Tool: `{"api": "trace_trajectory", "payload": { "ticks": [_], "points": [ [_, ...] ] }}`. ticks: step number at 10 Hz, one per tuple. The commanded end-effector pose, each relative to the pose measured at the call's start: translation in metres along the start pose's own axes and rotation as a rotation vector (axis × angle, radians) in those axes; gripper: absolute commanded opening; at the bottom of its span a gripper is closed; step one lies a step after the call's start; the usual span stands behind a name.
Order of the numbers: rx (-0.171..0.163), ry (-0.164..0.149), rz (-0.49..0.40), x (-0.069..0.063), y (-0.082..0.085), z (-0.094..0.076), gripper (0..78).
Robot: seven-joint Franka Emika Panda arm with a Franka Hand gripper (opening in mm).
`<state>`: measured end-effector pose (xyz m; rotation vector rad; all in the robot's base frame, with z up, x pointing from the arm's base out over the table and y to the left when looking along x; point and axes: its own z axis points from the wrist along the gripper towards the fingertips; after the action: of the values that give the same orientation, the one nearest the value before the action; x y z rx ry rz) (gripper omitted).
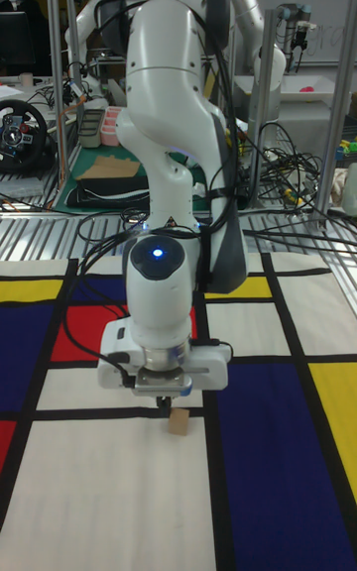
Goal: Use the gripper to push the small block from left to right
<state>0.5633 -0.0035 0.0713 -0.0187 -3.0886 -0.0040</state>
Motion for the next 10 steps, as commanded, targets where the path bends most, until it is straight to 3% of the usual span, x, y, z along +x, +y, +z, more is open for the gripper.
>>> {"api": "trace_trajectory", "payload": {
  "ticks": [1, 4, 8, 10],
  "points": [
    [0.002, -0.023, 0.010, 0.000, 0.007, 0.000, 0.0],
    [0.003, -0.073, 0.025, 0.000, 0.011, -0.003, 0.0],
    [0.011, -0.095, 0.027, -0.005, 0.011, -0.004, 0.0],
    [0.011, -0.106, 0.026, -0.011, 0.014, 0.005, 0.0]
  ]
}}
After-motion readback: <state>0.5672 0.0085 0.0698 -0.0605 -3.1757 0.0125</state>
